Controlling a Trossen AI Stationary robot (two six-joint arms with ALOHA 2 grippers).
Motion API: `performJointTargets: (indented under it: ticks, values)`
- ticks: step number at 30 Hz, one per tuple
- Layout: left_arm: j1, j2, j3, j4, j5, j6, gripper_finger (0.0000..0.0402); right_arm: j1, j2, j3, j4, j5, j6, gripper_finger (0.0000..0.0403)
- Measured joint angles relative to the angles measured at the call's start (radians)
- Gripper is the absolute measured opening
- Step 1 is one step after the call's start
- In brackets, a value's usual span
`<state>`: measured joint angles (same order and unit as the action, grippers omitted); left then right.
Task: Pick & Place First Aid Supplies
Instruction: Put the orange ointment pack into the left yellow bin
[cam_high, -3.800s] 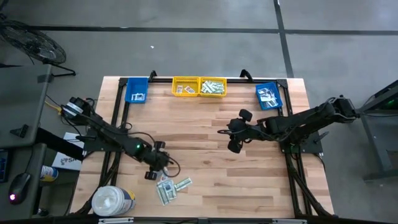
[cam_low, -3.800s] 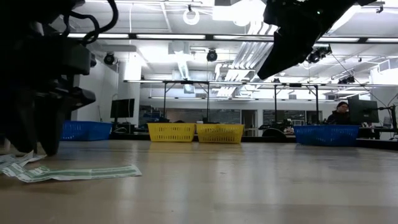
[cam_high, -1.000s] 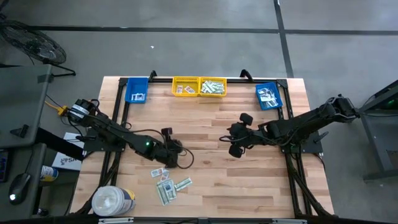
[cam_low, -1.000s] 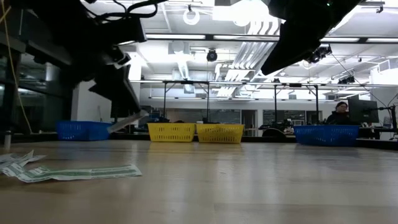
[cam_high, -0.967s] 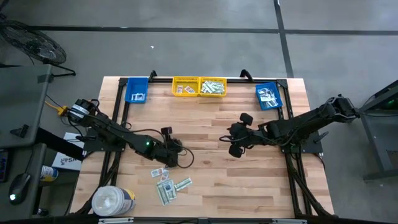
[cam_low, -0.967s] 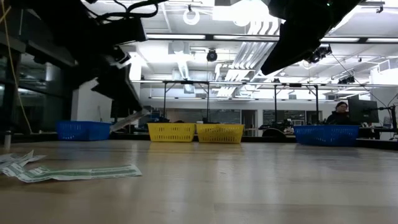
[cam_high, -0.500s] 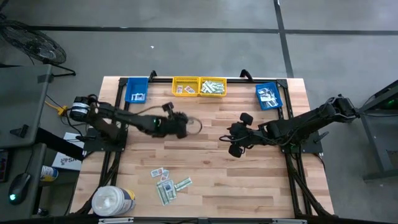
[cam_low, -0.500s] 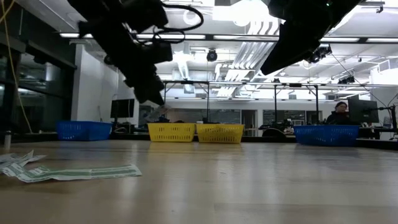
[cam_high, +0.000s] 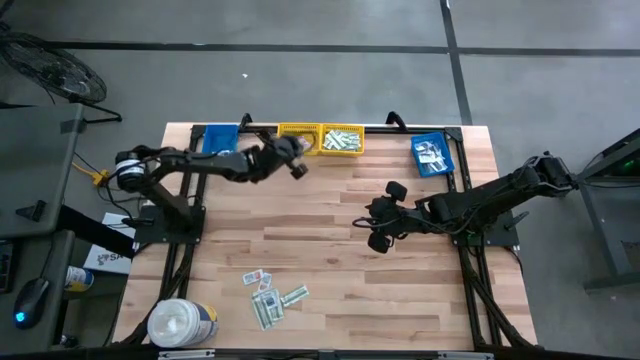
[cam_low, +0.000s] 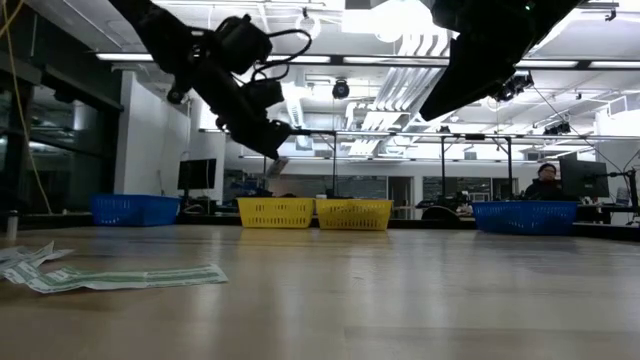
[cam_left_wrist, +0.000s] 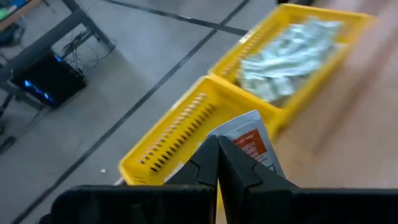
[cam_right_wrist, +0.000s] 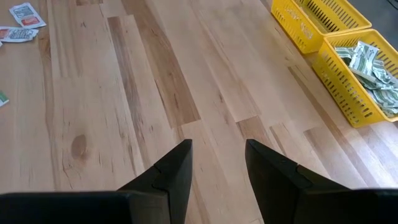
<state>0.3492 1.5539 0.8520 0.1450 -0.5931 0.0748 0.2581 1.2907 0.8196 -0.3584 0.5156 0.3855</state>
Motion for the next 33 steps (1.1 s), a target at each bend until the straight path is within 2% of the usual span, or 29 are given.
performJointTargets:
  ticks: [8, 15, 18, 33]
  values:
    - [0.155, 0.001, 0.000, 0.062, 0.077, -0.007, 0.0000, 0.000, 0.000, 0.000, 0.000, 0.001, 0.000, 0.0142]
    - [0.234, 0.030, 0.000, 0.138, 0.154, -0.051, 0.0000, 0.000, 0.000, 0.000, 0.001, 0.004, 0.000, 0.0142]
    - [0.257, 0.059, 0.001, 0.168, 0.195, -0.086, 0.0000, 0.000, 0.000, 0.000, 0.002, 0.008, 0.001, 0.0142]
    - [0.273, 0.149, 0.000, 0.201, 0.194, -0.141, 0.0000, 0.000, 0.000, 0.000, -0.003, 0.006, 0.007, 0.0142]
